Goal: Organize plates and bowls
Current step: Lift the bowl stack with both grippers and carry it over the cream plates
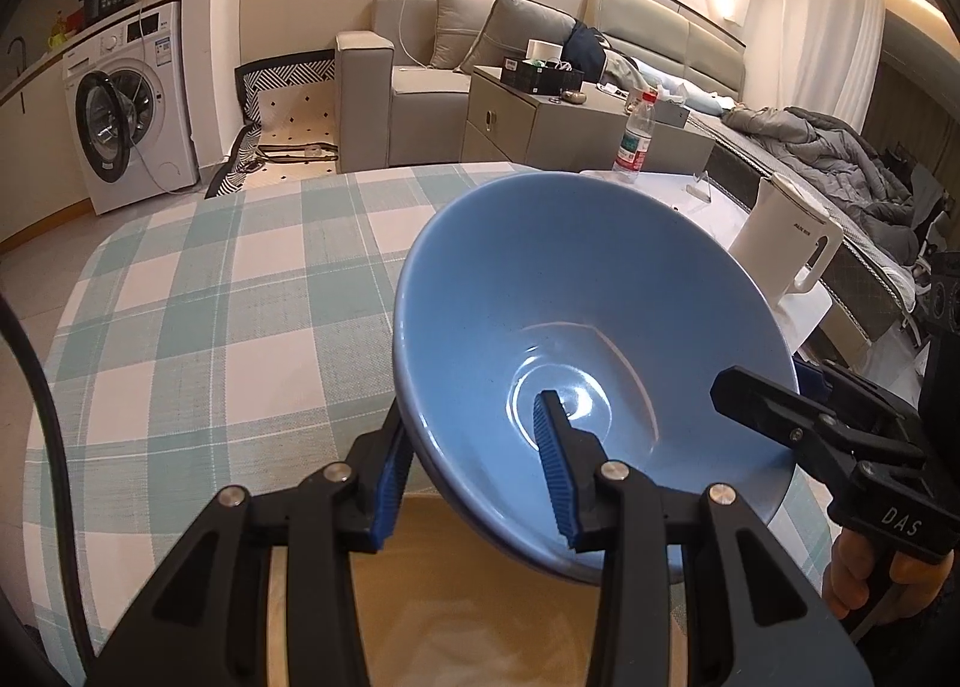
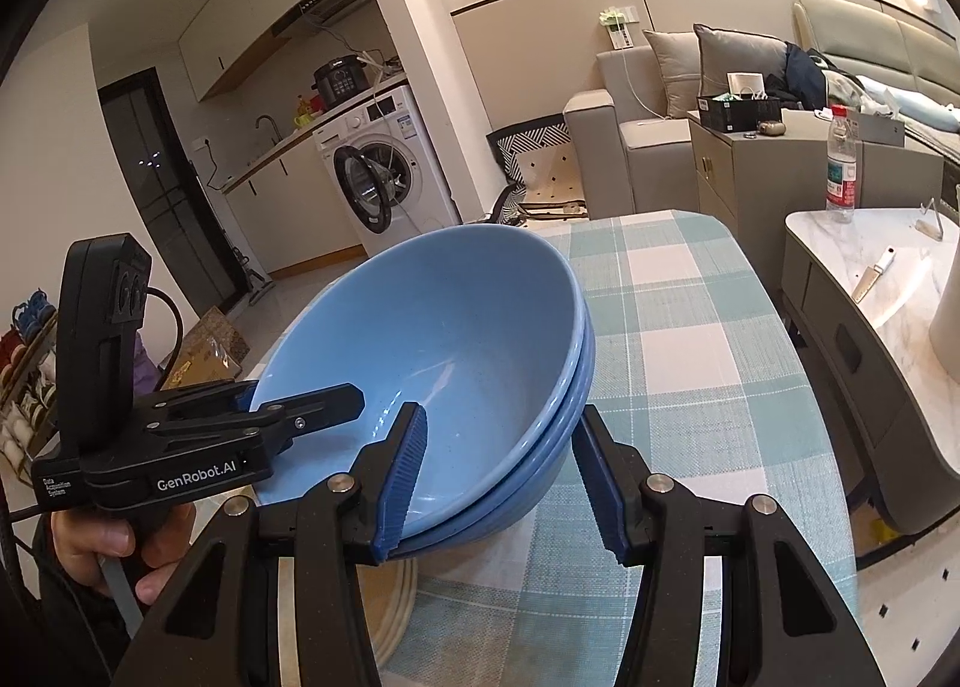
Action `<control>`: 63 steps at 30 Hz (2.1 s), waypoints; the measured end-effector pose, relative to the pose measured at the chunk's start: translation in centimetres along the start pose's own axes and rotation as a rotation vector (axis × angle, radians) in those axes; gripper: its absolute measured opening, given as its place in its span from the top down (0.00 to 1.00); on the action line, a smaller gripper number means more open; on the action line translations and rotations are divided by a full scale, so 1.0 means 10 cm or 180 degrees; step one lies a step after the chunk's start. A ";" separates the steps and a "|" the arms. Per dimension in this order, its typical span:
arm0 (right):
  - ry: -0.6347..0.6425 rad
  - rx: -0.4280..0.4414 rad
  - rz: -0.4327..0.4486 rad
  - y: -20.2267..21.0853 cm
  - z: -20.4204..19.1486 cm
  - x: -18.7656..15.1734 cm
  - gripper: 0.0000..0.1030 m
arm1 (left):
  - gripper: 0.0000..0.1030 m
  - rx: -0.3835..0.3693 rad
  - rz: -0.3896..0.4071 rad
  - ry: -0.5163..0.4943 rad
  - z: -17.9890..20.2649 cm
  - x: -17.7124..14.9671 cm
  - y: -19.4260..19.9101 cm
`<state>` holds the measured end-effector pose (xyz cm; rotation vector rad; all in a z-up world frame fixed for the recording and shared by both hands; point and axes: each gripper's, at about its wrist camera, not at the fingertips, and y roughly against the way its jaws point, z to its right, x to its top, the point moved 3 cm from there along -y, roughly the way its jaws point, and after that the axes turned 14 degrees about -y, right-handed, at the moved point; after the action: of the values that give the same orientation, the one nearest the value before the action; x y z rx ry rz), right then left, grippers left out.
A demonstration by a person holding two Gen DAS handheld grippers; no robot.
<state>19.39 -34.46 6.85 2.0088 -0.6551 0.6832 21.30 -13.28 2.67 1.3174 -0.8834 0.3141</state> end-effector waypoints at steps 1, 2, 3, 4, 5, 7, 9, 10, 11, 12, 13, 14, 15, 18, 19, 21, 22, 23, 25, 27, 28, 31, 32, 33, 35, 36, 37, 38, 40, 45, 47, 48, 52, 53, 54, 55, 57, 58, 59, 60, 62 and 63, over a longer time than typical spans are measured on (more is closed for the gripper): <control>0.0006 0.0007 0.0008 0.01 -0.02 0.00 0.49 | 0.62 0.0004 0.0007 0.0003 0.00 0.00 0.02; 0.0015 0.0013 0.0014 0.03 -0.03 0.00 0.49 | 0.62 0.0010 0.0011 0.0004 -0.01 -0.01 0.03; 0.0026 0.0020 0.0017 0.04 -0.05 0.00 0.49 | 0.62 0.0016 0.0016 0.0004 -0.02 -0.01 0.04; 0.0034 0.0026 0.0023 0.05 -0.06 0.00 0.49 | 0.62 0.0021 0.0021 0.0003 -0.02 -0.01 0.05; 0.0041 0.0036 0.0029 0.06 -0.08 0.00 0.49 | 0.62 0.0026 0.0027 0.0003 -0.02 -0.02 0.07; 0.0059 0.0053 0.0037 0.08 -0.11 0.00 0.49 | 0.62 0.0038 0.0037 0.0010 -0.03 -0.03 0.10; 0.0078 0.0066 0.0043 0.10 -0.14 0.00 0.49 | 0.62 0.0052 0.0043 0.0017 -0.04 -0.04 0.13; 0.0089 0.0076 0.0049 0.11 -0.16 -0.01 0.49 | 0.62 0.0058 0.0048 0.0021 -0.05 -0.04 0.14; 0.0094 0.0083 0.0051 0.11 -0.16 0.00 0.49 | 0.62 0.0065 0.0055 0.0026 -0.06 -0.05 0.16; 0.0104 0.0093 0.0053 0.12 -0.18 0.00 0.49 | 0.62 0.0073 0.0060 0.0030 -0.06 -0.05 0.17; 0.0115 0.0098 0.0053 0.13 -0.19 0.00 0.49 | 0.62 0.0079 0.0066 0.0034 -0.07 -0.06 0.19; 0.0124 0.0103 0.0053 0.13 -0.21 -0.01 0.49 | 0.62 0.0086 0.0075 0.0037 -0.08 -0.06 0.20; 0.0131 0.0113 0.0056 0.14 -0.23 -0.01 0.49 | 0.62 0.0093 0.0082 0.0041 -0.08 -0.07 0.22; 0.0155 0.0139 0.0060 0.16 -0.27 -0.01 0.49 | 0.62 0.0115 0.0098 0.0048 -0.10 -0.08 0.27; 0.0162 0.0149 0.0058 0.16 -0.28 -0.02 0.49 | 0.62 0.0123 0.0103 0.0052 -0.11 -0.09 0.29; 0.0178 0.0166 0.0051 0.17 -0.31 -0.03 0.49 | 0.62 0.0140 0.0109 0.0056 -0.11 -0.10 0.32; 0.0182 0.0178 0.0048 0.18 -0.32 -0.03 0.49 | 0.62 0.0151 0.0112 0.0058 -0.12 -0.11 0.34; 0.0190 0.0188 0.0044 0.18 -0.34 -0.04 0.49 | 0.62 0.0162 0.0117 0.0062 -0.12 -0.12 0.36; 0.0204 0.0209 0.0036 0.18 -0.37 -0.05 0.49 | 0.62 0.0183 0.0123 0.0071 -0.13 -0.13 0.40; 0.0217 0.0231 0.0028 0.19 -0.40 -0.05 0.49 | 0.62 0.0211 0.0134 0.0079 -0.14 -0.15 0.43; 0.0226 0.0241 0.0024 0.18 -0.41 -0.06 0.49 | 0.62 0.0223 0.0139 0.0082 -0.15 -0.15 0.45; 0.0244 0.0281 0.0016 0.20 -0.46 -0.07 0.49 | 0.62 0.0251 0.0153 0.0094 -0.18 -0.18 0.50; 0.0256 0.0292 0.0015 0.20 -0.48 -0.08 0.49 | 0.62 0.0259 0.0156 0.0097 -0.19 -0.19 0.52; 0.0261 0.0302 0.0011 0.20 -0.49 -0.08 0.49 | 0.62 0.0267 0.0158 0.0101 -0.19 -0.20 0.53; 0.0275 0.0322 -0.0001 0.21 -0.52 -0.09 0.49 | 0.62 0.0284 0.0168 0.0109 -0.21 -0.21 0.56; 0.0283 0.0328 -0.0002 0.21 -0.53 -0.10 0.49 | 0.62 0.0291 0.0173 0.0114 -0.22 -0.22 0.57; 0.0293 0.0337 -0.0006 0.21 -0.55 -0.11 0.49 | 0.62 0.0300 0.0182 0.0120 -0.23 -0.23 0.59; 0.0296 0.0349 -0.0012 0.21 -0.57 -0.12 0.49 | 0.62 0.0312 0.0187 0.0124 -0.24 -0.24 0.61; 0.0309 0.0381 -0.0029 0.21 -0.60 -0.13 0.49 | 0.62 0.0334 0.0189 0.0130 -0.24 -0.26 0.64; 0.0355 0.0421 -0.0061 0.20 -0.67 -0.17 0.49 | 0.62 0.0382 0.0202 0.0151 -0.27 -0.32 0.72; 0.0375 0.0431 -0.0073 0.19 -0.70 -0.18 0.49 | 0.62 0.0398 0.0199 0.0162 -0.29 -0.35 0.74; 0.0383 0.0435 -0.0080 0.19 -0.72 -0.19 0.49 | 0.62 0.0404 0.0201 0.0169 -0.31 -0.36 0.75; 0.0418 0.0471 -0.0111 0.17 -0.78 -0.23 0.49 | 0.62 0.0428 0.0209 0.0203 -0.34 -0.41 0.80; 0.0423 0.0477 -0.0118 0.15 -0.77 -0.22 0.49 | 0.62 0.0431 0.0213 0.0216 -0.35 -0.42 0.81; 0.0430 0.0486 -0.0126 0.14 -0.79 -0.21 0.49 | 0.62 0.0431 0.0216 0.0227 -0.36 -0.44 0.82; 0.0436 0.0496 -0.0133 0.14 -0.80 -0.22 0.49 | 0.62 0.0434 0.0214 0.0232 -0.35 -0.45 0.84; 0.0451 0.0513 -0.0144 0.13 -0.82 -0.23 0.49 | 0.62 0.0447 0.0214 0.0236 -0.36 -0.47 0.86; 0.0465 0.0520 -0.0150 0.13 -0.83 -0.24 0.49 | 0.62 0.0456 0.0212 0.0235 -0.36 -0.48 0.87; 0.0472 0.0526 -0.0156 0.11 -0.83 -0.24 0.49 | 0.62 0.0467 0.0210 0.0237 -0.37 -0.49 0.89; 0.0480 0.0535 -0.0167 0.10 -0.83 -0.24 0.49 | 0.62 0.0475 0.0210 0.0242 -0.38 -0.51 0.90; 0.0492 0.0549 -0.0189 0.07 -0.84 -0.25 0.49 | 0.62 0.0489 0.0207 0.0246 -0.39 -0.53 0.91; 0.0504 0.0558 -0.0202 0.06 -0.85 -0.25 0.49 | 0.62 0.0495 0.0203 0.0251 -0.40 -0.54 0.92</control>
<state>15.44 -26.93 9.31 2.0993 -0.4492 0.8769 13.22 -5.70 5.34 1.4119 -0.8490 0.4897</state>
